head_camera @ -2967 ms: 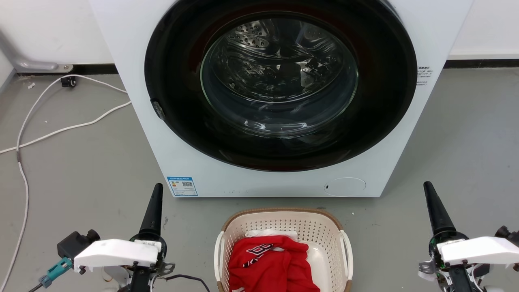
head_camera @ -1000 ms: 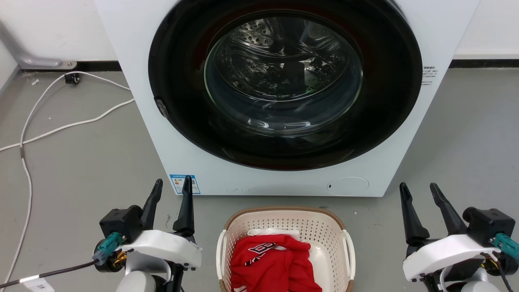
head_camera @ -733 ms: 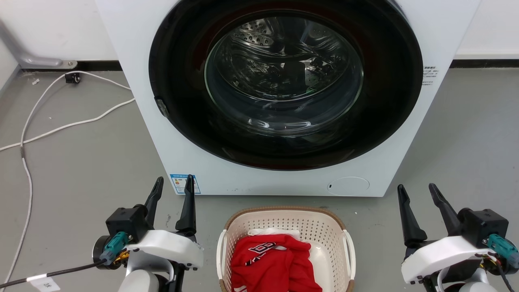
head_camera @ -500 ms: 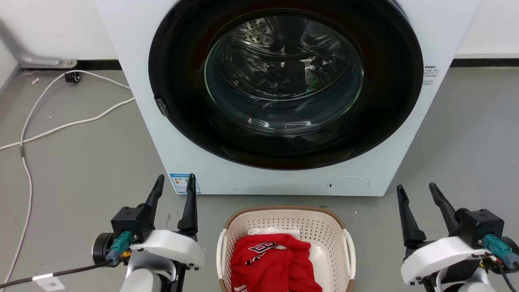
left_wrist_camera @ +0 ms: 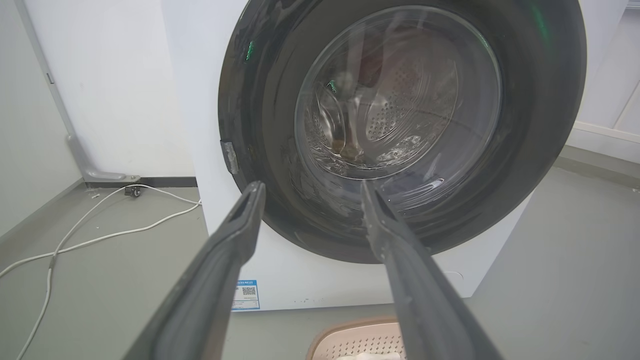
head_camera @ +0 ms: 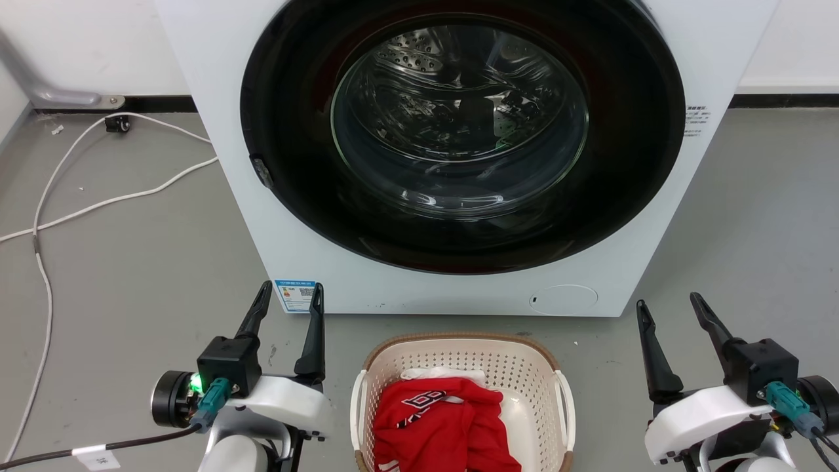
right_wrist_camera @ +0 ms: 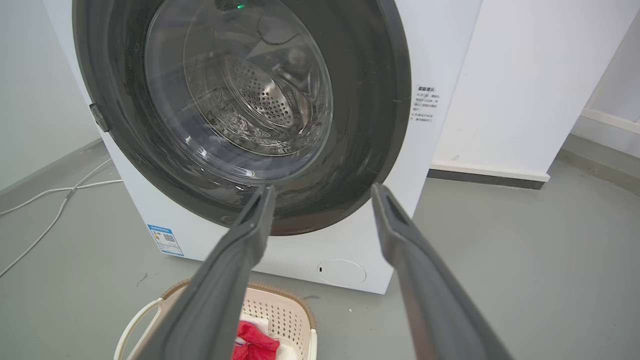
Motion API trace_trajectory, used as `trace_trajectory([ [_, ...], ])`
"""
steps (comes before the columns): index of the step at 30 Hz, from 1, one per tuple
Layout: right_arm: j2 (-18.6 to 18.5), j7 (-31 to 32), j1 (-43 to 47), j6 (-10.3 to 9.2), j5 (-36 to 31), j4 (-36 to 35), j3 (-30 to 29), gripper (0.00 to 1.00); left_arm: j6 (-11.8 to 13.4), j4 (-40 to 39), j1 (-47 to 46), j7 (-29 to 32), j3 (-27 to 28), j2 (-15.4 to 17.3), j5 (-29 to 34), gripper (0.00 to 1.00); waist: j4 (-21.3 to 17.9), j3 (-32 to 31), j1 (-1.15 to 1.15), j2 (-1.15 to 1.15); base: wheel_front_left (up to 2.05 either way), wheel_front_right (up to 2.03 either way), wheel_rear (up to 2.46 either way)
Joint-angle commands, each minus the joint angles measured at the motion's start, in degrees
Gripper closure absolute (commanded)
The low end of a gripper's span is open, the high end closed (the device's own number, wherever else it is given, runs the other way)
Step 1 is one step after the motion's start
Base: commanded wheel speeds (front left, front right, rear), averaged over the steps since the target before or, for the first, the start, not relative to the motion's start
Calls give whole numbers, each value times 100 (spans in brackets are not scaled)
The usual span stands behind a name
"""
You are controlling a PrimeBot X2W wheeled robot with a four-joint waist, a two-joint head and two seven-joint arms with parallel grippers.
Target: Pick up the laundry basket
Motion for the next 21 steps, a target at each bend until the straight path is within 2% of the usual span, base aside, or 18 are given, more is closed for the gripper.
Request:
trace_trajectory([
  [1,17,-42,72,-2,-127,-45,9,0,33,3,-59,-51,-20,19,124,0,2,-5,0,0,0,0,0],
  [9,20,-100,67,-2,-440,-83,20,0,42,36,-86,-140,-53,6,422,0,16,15,0,0,0,0,0],
  [21,20,-123,30,-2,-340,-35,8,0,29,78,-85,-138,-19,-3,343,0,22,17,0,0,0,0,0],
])
